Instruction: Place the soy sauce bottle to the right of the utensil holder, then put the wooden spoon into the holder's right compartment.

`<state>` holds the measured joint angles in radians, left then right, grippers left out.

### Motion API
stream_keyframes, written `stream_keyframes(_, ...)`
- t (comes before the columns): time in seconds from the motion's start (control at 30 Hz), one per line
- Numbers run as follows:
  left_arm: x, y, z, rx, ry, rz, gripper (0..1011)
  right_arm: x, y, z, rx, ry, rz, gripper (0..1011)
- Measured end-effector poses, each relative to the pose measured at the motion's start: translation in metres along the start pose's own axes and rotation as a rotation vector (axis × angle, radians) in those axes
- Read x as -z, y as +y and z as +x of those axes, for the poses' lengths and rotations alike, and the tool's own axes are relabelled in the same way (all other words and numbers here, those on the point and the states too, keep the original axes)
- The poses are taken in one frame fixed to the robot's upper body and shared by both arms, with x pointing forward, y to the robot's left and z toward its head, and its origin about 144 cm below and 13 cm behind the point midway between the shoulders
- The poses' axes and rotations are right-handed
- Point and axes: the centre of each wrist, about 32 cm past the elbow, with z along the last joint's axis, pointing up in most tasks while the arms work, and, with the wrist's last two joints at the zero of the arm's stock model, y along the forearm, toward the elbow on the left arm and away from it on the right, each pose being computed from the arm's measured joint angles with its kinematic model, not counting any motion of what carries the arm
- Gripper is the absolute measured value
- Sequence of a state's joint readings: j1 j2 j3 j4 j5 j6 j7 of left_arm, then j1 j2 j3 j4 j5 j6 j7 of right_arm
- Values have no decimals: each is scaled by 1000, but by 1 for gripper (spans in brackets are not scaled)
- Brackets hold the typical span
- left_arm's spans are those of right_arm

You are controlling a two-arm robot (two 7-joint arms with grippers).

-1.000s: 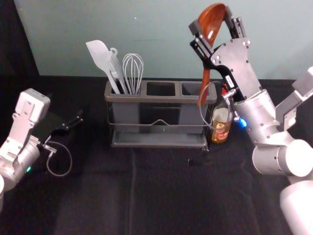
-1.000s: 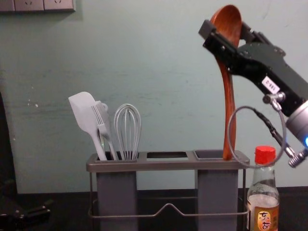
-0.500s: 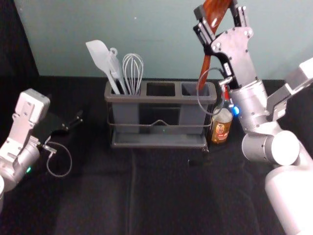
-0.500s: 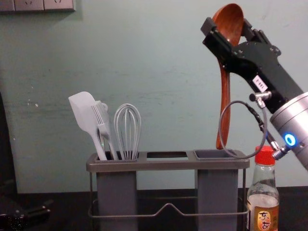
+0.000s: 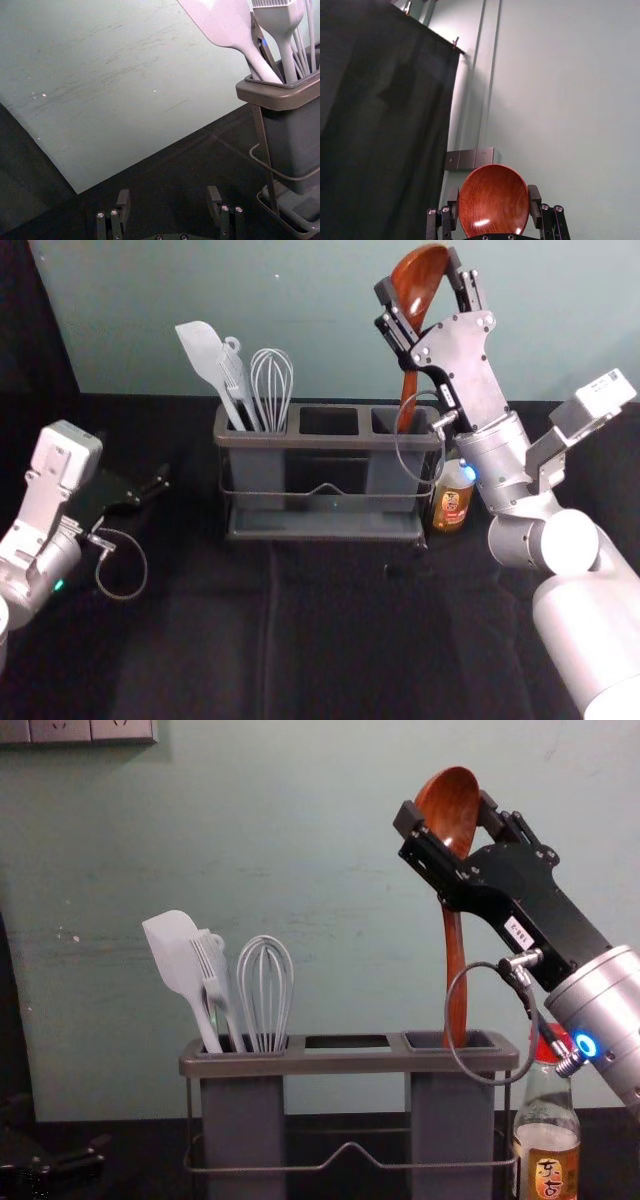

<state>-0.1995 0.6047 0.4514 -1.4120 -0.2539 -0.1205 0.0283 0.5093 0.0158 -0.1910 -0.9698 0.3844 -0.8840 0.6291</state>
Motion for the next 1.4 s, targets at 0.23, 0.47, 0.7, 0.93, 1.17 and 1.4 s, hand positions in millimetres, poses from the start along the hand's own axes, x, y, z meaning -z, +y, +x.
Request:
stream_keyframes(0.23,0,0,0,0,0,0,1005,3,-6,3,-24,-12,-17,838)
stream_keyframes(0.47,0,0,0,0,0,0,1005,4,-12,4,-47,-15,-37,838)
stream_keyframes(0.7,0,0,0,0,0,0,1005,5,-16,5,-52,-16,-49,838)
stream_keyframes(0.93,0,0,0,0,0,0,1005,5,-18,3,-43,-20,-54,965)
stream_keyframes(1.17,0,0,0,0,0,0,1005,1,-17,1,-25,-17,-39,1002)
stream_keyframes(1.4,0,0,0,0,0,0,1005,-13,-21,-1,7,-2,-42,1002)
